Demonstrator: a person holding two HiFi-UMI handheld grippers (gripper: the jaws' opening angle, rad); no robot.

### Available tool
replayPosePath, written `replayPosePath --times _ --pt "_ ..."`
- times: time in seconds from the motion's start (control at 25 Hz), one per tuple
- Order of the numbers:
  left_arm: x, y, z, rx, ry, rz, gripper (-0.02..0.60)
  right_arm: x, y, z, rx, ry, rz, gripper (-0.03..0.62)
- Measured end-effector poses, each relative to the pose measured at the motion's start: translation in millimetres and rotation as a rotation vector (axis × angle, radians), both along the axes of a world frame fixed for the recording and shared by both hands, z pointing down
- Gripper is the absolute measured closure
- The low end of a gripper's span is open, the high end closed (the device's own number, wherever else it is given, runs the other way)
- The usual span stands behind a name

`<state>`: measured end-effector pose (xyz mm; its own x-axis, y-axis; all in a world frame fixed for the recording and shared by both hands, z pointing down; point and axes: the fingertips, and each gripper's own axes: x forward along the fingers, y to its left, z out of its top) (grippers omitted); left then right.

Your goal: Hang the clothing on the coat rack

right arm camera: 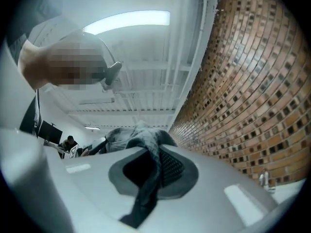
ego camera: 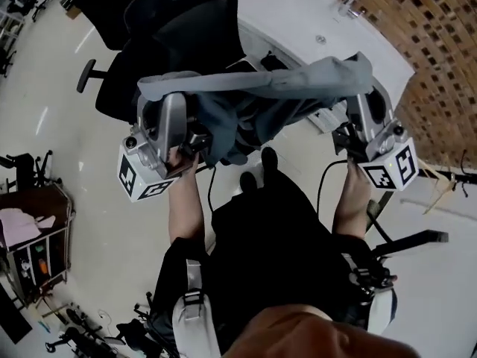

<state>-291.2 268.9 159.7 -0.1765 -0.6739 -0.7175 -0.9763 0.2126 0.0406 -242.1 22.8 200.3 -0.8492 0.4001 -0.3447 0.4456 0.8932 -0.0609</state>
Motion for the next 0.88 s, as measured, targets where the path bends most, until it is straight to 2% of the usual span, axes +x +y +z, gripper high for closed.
replayPosePath --times 0.2,0.4,0.6,0.72,0.88 --pt "38 -69 -20 0.03 -0.044 0.259 0.552 98 -53 -26 0.016 -0.057 0.245 0.582" --pt "99 -180 -31 0.075 -0.097 0.526 0.552 216 -130 -30 0.035 -0.103 0.52 0.582" --pt "197 -307 -40 0.119 -0.089 0.774 0.552 359 -208 -40 0.044 -0.15 0.751 0.582" --pt "260 -371 -45 0.137 -0.084 0.859 0.552 439 -246 -47 0.084 -0.179 0.848 0.582" --pt "328 -444 -62 0.169 -0.098 0.968 0.551 523 -289 -64 0.145 -0.208 0.976 0.582"
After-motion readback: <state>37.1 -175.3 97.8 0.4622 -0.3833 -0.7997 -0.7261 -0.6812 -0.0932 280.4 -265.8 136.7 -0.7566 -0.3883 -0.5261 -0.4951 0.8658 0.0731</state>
